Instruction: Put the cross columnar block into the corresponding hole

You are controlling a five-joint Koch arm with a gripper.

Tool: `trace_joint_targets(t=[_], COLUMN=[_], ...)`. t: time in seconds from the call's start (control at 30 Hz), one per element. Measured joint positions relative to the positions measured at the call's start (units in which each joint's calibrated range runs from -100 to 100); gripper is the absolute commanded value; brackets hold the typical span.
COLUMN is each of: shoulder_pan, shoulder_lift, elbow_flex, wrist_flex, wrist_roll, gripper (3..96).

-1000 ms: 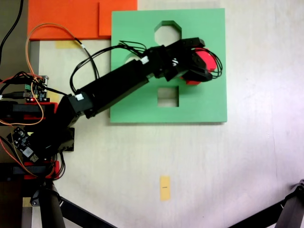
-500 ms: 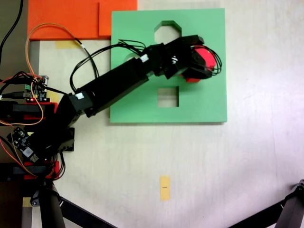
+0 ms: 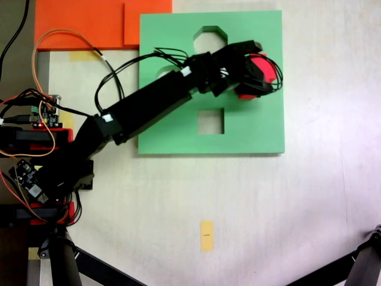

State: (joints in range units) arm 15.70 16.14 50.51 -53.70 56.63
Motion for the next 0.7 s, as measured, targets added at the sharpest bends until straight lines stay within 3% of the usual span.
trace_joint_targets(t=[0.7], shoulder_pan=[0.0], shoulder_lift=[4.8], elbow_flex=[4.4], wrist_flex=[0.9], wrist_roll=[0.0], gripper=[43.2])
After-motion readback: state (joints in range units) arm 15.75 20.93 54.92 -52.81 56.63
